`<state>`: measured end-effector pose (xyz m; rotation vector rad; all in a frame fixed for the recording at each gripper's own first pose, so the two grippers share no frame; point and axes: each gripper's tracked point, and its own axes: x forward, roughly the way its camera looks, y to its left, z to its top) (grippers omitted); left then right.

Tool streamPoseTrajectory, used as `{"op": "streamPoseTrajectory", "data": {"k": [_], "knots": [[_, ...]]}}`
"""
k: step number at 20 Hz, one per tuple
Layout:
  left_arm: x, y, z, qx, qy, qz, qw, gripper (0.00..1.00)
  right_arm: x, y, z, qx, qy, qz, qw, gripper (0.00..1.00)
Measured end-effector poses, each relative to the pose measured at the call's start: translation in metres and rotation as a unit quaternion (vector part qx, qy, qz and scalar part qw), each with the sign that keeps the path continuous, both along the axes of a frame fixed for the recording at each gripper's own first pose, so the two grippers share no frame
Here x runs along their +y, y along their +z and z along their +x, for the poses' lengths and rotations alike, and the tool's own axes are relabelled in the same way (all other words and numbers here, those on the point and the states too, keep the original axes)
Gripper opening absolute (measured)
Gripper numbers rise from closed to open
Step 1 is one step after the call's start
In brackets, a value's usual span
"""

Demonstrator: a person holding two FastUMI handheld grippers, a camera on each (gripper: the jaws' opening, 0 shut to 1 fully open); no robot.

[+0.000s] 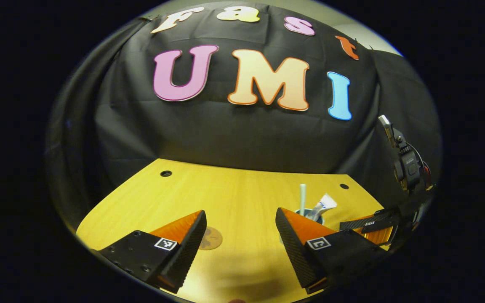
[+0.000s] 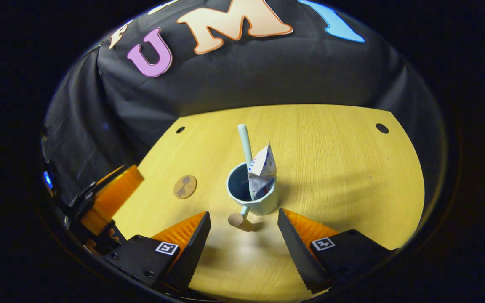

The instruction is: Put the toothbrush and toothpaste on the desktop into the cup, then pick up the cup and place it on the coaster on the desktop.

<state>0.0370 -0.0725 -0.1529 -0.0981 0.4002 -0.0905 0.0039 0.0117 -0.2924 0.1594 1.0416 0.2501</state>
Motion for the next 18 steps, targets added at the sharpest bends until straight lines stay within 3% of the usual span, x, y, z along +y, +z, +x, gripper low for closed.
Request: {"op": "streamPoseTrajectory", "data": {"k": [3,6,7,9,10,14,17,18], "knots": [[0.03,-0.007,-0.007,0.012,0.022,-0.003,1.0,0.95,0.003,-0.014,0.008,0.042,-0.005,-0.012,0.999,0.98],[0.051,-0.016,-0.011,0.024,0.036,-0.006,0.999,0.95,0.008,-0.03,0.013,0.082,0.0,-0.025,0.996,0.94],[0.056,-0.018,-0.013,0.029,0.039,-0.008,0.999,0.95,0.008,-0.036,0.013,0.091,0.008,-0.036,0.995,0.99],[0.064,-0.022,-0.018,0.035,0.042,-0.014,0.998,0.95,0.013,-0.042,0.017,0.107,0.019,-0.047,0.993,0.94],[0.067,-0.024,-0.02,0.038,0.044,-0.016,0.998,0.95,0.016,-0.045,0.019,0.114,0.02,-0.05,0.992,0.97],[0.079,-0.033,-0.027,0.054,0.045,-0.023,0.997,0.95,0.014,-0.065,0.02,0.14,0.025,-0.078,0.987,0.96],[0.092,-0.033,-0.027,0.055,0.052,-0.023,0.997,0.95,0.008,-0.074,0.02,0.154,0.024,-0.092,0.983,0.88],[0.097,-0.035,-0.029,0.056,0.055,-0.023,0.997,0.95,0.006,-0.074,0.021,0.159,0.021,-0.093,0.983,0.8]]}}
